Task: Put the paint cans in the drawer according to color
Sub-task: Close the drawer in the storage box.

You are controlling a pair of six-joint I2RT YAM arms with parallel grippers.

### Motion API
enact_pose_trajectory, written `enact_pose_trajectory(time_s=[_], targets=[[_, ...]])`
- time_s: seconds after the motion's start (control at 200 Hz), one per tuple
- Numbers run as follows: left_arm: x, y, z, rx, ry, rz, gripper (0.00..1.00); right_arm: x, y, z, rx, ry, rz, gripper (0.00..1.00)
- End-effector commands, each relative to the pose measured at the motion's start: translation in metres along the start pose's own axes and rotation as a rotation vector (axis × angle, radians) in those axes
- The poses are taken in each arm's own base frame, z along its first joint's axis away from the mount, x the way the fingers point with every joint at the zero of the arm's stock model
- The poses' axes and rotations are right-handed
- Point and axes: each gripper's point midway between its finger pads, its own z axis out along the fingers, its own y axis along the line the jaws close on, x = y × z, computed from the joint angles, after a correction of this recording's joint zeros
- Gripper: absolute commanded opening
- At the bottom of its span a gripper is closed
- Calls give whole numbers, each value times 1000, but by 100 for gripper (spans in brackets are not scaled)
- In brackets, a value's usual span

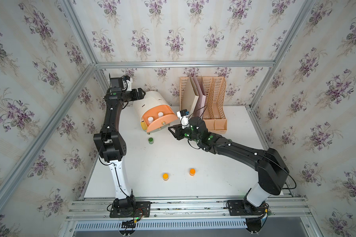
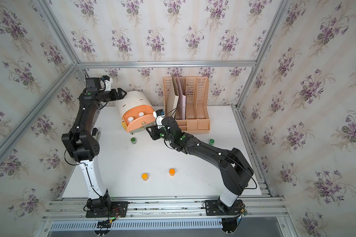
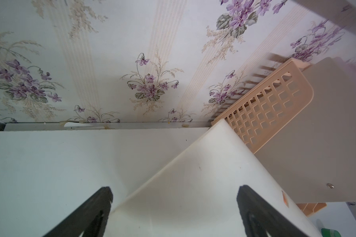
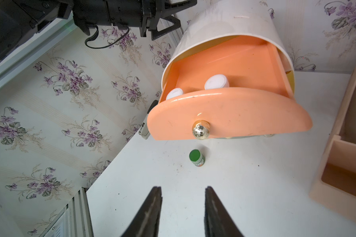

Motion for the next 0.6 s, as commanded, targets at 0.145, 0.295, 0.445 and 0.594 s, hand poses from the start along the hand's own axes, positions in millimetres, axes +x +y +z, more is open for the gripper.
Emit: enact_pose_trajectory(time_s=[0.145,0.295,0.445,0.594], targets=[[-4,4,12,19,-25,26,99,-5,0,22,-25,-28,4,32],[2,4,20,44,-16,-5,99,-3,-2,37,-26,-19,-4,29],[4,2,22,63,-13,-6,99,-4,-6,54,-19,-11,-15,23],[3,0,20,68,-13,7,99,-7,-4,66,-27,-17,-15,21]])
